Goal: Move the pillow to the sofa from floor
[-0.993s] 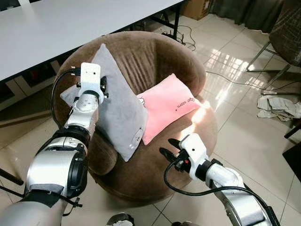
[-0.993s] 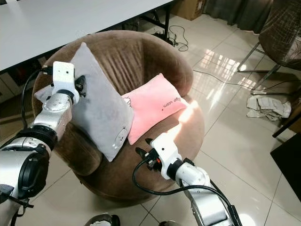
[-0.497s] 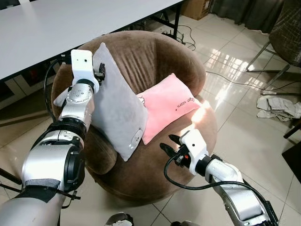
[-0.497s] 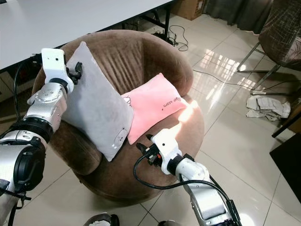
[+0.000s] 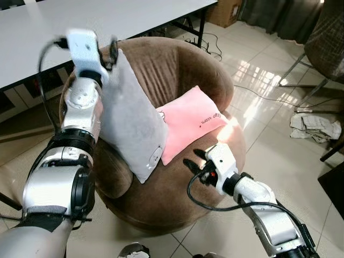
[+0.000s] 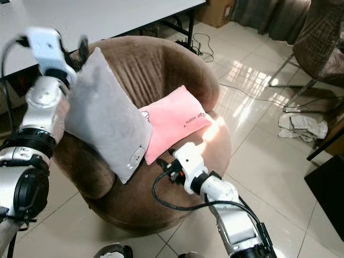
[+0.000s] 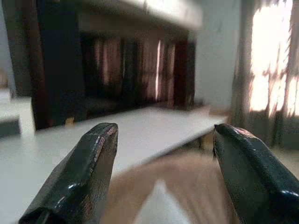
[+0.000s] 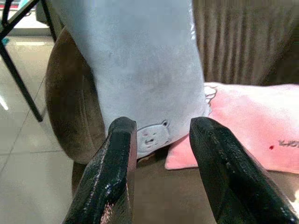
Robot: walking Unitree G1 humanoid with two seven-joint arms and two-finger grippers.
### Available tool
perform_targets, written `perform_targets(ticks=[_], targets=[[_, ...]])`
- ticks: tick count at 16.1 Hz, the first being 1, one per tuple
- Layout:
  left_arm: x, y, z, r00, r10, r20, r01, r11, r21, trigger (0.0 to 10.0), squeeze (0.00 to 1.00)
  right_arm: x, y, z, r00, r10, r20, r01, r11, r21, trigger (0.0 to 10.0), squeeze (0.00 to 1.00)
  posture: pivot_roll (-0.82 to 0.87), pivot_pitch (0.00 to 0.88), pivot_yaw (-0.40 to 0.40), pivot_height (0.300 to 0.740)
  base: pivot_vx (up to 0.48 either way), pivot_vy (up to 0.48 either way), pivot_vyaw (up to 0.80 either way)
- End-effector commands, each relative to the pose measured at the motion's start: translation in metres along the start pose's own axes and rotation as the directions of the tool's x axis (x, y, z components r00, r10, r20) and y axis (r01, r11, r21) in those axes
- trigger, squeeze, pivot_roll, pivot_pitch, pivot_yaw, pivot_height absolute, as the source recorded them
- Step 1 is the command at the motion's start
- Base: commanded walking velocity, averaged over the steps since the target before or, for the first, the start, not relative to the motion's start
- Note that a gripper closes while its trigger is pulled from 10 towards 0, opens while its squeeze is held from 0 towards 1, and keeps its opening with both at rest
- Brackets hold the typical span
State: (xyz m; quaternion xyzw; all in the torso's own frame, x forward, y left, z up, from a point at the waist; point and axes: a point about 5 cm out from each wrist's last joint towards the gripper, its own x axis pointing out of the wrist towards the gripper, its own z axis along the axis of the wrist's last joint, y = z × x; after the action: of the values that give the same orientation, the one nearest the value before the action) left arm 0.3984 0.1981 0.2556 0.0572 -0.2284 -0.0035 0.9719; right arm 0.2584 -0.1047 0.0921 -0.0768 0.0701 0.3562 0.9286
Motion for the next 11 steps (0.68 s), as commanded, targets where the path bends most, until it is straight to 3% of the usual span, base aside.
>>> perform_targets(ticks=[1, 3, 5, 6, 9, 11], targets=[[-0.006, 0.003, 0.007, 0.997, 0.001, 0.072, -0.001, 1.0, 0.012, 10.0, 0.0, -0.002, -0.008, 0.001, 0.998, -0.055, 0.016, 0.055, 0.998, -0.001, 10.0, 0.0, 0.0, 0.0, -0.016, 0.74, 0.0, 0.0, 0.0], [-0.019, 0.001, -0.005, 1.0, -0.025, 0.013, 0.024, 1.0, 0.018, 10.0, 0.0, -0.004, -0.013, 0.002, 0.992, -0.129, 0.012, 0.13, 0.991, -0.021, 10.0, 0.0, 0.0, 0.0, -0.005, 0.74, 0.0, 0.0, 0.0], [-0.067, -0.018, -0.033, 0.977, -0.17, -0.129, 0.164, 0.985, -0.061, 10.0, 0.0, -0.013, -0.016, 0.008, 0.974, -0.22, 0.049, 0.22, 0.975, 0.017, 10.0, 0.0, -0.01, 0.0, 0.007, 0.74, 0.0, 0.0, 0.0], [-0.102, -0.03, -0.044, 0.959, -0.223, -0.172, 0.211, 0.974, -0.087, 10.0, 0.0, -0.019, -0.014, 0.007, 0.964, -0.261, 0.053, 0.257, 0.964, 0.06, 10.0, 0.0, -0.02, 0.0, 0.004, 0.74, 0.0, 0.0, 0.0], [-0.154, -0.047, -0.056, 0.93, -0.257, -0.265, 0.236, 0.966, -0.109, 10.0, 0.0, -0.026, -0.016, 0.001, 0.932, -0.36, 0.038, 0.354, 0.928, 0.116, 10.0, 0.0, 0.0, 0.0, -0.023, 0.74, 0.0, 0.0, 0.0], [-0.164, -0.054, -0.055, 0.91, -0.254, -0.327, 0.239, 0.967, -0.084, 10.0, 0.0, -0.024, -0.018, 0.003, 0.929, -0.369, 0.033, 0.363, 0.924, 0.118, 10.0, 0.0, 0.02, 0.0, -0.039, 0.74, 0.0, 0.0, 0.0]])
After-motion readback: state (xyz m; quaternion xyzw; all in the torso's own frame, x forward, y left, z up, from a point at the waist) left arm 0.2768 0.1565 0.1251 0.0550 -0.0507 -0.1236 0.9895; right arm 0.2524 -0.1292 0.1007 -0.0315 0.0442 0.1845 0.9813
